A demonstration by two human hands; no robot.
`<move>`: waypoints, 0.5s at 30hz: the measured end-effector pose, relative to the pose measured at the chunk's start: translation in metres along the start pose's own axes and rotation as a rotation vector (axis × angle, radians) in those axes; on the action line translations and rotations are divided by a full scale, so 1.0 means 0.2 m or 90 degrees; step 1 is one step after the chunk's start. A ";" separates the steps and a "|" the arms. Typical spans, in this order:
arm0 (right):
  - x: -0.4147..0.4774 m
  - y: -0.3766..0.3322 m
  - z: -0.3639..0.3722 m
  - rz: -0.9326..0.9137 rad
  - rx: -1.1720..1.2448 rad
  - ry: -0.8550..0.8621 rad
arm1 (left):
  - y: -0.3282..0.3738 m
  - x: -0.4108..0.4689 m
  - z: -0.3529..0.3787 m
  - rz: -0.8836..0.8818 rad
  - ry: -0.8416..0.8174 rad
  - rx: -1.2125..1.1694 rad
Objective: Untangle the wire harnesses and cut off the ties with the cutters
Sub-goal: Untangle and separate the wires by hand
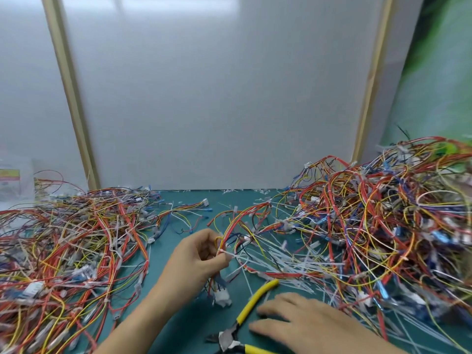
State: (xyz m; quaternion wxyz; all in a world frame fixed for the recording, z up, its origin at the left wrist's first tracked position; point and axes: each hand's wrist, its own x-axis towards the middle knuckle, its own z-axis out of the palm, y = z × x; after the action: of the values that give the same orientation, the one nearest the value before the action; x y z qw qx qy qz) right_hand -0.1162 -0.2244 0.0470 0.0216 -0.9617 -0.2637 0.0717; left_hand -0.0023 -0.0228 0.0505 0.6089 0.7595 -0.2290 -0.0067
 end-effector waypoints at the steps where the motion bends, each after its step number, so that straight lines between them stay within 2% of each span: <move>1: 0.00 0.01 0.01 -0.005 0.007 0.002 | 0.00 0.00 0.00 -0.010 -0.006 -0.010; 8: 0.02 -0.02 0.00 0.012 0.001 0.027 | 0.04 0.00 -0.04 -0.086 -0.112 -0.087; 10: 0.03 -0.05 -0.01 -0.026 0.013 0.056 | 0.04 0.00 -0.04 -0.100 -0.140 -0.103; 12: 0.04 -0.08 0.01 -0.048 0.029 0.026 | 0.03 0.00 -0.06 -0.108 -0.167 -0.140; 15: 0.03 -0.10 0.02 0.025 -0.037 0.105 | 0.03 0.00 -0.08 -0.099 -0.224 -0.188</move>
State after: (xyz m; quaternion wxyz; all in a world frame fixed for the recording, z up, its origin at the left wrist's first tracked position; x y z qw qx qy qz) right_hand -0.1219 -0.2031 0.0432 0.0136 -0.9696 -0.2437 -0.0148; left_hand 0.0000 -0.0097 0.0605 0.6615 0.6648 -0.2691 -0.2191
